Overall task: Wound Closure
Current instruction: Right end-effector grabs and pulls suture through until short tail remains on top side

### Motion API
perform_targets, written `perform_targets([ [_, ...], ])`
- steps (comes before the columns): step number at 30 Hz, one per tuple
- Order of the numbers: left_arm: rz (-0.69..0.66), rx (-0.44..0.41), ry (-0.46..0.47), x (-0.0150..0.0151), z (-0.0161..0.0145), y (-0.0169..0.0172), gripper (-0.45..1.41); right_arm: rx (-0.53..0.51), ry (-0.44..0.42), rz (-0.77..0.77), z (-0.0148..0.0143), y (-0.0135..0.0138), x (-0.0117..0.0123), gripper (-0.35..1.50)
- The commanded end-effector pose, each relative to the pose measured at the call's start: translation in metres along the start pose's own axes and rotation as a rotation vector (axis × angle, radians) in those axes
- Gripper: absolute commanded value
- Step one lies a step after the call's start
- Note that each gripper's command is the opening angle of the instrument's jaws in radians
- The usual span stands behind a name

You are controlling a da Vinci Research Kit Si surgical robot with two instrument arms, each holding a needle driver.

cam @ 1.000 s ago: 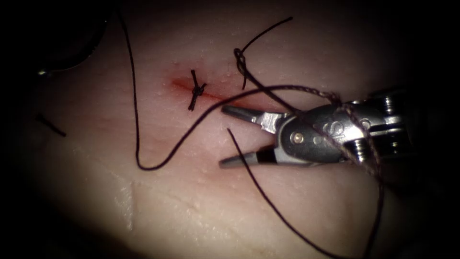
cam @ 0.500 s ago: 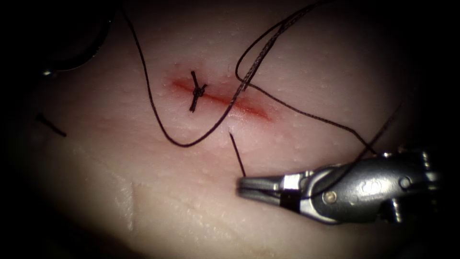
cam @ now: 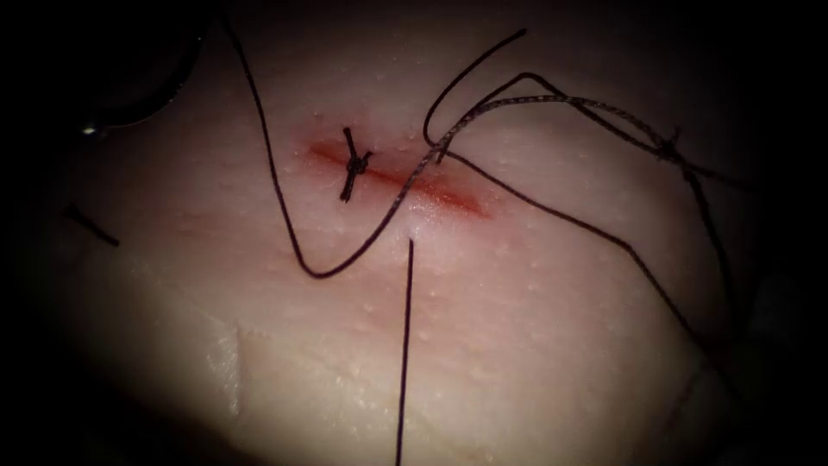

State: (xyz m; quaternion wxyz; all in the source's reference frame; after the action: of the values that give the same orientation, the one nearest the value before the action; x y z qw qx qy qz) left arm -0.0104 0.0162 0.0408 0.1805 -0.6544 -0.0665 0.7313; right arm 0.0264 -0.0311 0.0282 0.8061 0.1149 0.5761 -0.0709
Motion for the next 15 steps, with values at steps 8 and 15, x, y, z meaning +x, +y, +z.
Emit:
perform_targets([
  [8,-0.004,-0.002,0.001,-0.0005,0.0004,0.0006,-0.45,0.114,0.010,-0.050,0.0026,-0.0068,0.0023,-0.35],
  [15,-0.005,-0.002,0.000,-0.0004,0.0004,0.0007,-0.45,0.127,0.001,-0.028,0.0020,-0.0061,0.0028,0.02],
])
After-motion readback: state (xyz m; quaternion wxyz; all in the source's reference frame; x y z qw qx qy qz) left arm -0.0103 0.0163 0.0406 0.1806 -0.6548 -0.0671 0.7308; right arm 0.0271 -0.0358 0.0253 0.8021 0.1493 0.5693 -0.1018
